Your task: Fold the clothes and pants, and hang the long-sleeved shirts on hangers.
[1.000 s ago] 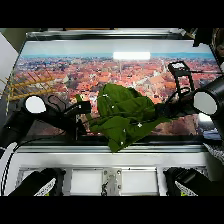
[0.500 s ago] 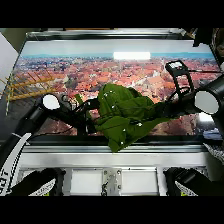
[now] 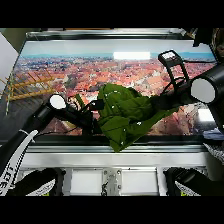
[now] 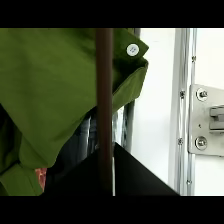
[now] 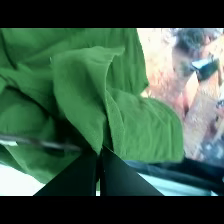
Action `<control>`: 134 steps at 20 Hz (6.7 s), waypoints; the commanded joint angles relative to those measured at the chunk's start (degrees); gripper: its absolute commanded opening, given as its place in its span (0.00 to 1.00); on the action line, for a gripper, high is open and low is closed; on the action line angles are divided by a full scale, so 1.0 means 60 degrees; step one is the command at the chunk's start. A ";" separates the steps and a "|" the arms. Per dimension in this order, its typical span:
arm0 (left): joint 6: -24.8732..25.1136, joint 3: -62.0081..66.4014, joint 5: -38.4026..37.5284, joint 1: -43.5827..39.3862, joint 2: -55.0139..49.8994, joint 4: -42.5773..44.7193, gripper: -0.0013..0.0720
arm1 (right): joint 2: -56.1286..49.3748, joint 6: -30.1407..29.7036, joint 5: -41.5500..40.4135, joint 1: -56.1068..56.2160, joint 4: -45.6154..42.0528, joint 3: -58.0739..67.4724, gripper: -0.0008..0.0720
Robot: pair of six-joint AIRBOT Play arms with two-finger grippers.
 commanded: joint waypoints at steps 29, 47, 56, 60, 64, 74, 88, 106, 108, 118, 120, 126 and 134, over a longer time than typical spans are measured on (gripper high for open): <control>-0.0109 0.0951 -0.0433 0.0470 -0.0022 -0.0055 0.03 | -0.0124 0.0718 -0.1770 0.2164 0.2167 0.0331 0.03; -0.0113 0.1351 -0.1355 0.0474 -0.1129 -0.0062 0.04 | -0.0364 -0.4481 0.0605 -0.2262 0.7675 0.2415 0.75; -0.0109 0.1362 -0.1355 0.0474 -0.1133 -0.0051 0.04 | -0.0790 -0.6772 0.0182 -0.4186 0.8892 0.2153 0.75; -0.0109 0.1362 -0.1355 0.0477 -0.1129 -0.0058 0.04 | -0.0754 -0.9486 0.1348 -0.5821 0.9755 0.0812 0.75; -0.0109 0.1362 -0.1355 0.0474 -0.1129 -0.0066 0.04 | -0.0758 -1.2142 0.1785 -0.8153 1.1839 -0.1402 0.75; -0.0109 0.1362 -0.1351 0.0474 -0.1133 -0.0062 0.04 | -0.1362 -1.7056 0.1781 -0.9369 1.1919 -0.4626 0.75; -0.0113 0.1362 -0.1377 0.0474 -0.1133 -0.0066 0.04 | -0.2962 -1.7781 0.1745 -0.7788 1.3096 -0.4630 0.75; -0.0109 0.1362 -0.1355 0.0474 -0.1133 -0.0051 0.04 | -0.2987 -1.7708 0.1738 -0.7796 1.3100 -0.4630 0.64; -0.0109 0.1362 -0.1355 0.0474 -0.1133 -0.0051 0.04 | -0.2987 -1.7708 0.1738 -0.7796 1.3100 -0.4630 0.11; -0.0109 0.1362 -0.1351 0.0477 -0.1133 0.0044 0.04 | -0.2987 -1.7711 0.1738 -0.7796 1.3103 -0.4630 0.02; -0.0109 0.1362 -0.1355 0.0477 -0.1133 0.0040 0.04 | -0.2983 -1.7711 0.1723 -0.7796 1.3147 -0.4630 0.02; -0.1053 0.1362 -0.1169 0.0492 -0.1129 0.0069 0.55 | -0.2976 -1.7708 0.1483 -0.7799 1.3424 -0.4630 0.02; -0.2623 0.1359 -0.1169 0.1767 -0.0776 -0.0055 0.55 | -0.2976 -1.7704 0.1308 -0.7807 1.3420 -0.4630 0.02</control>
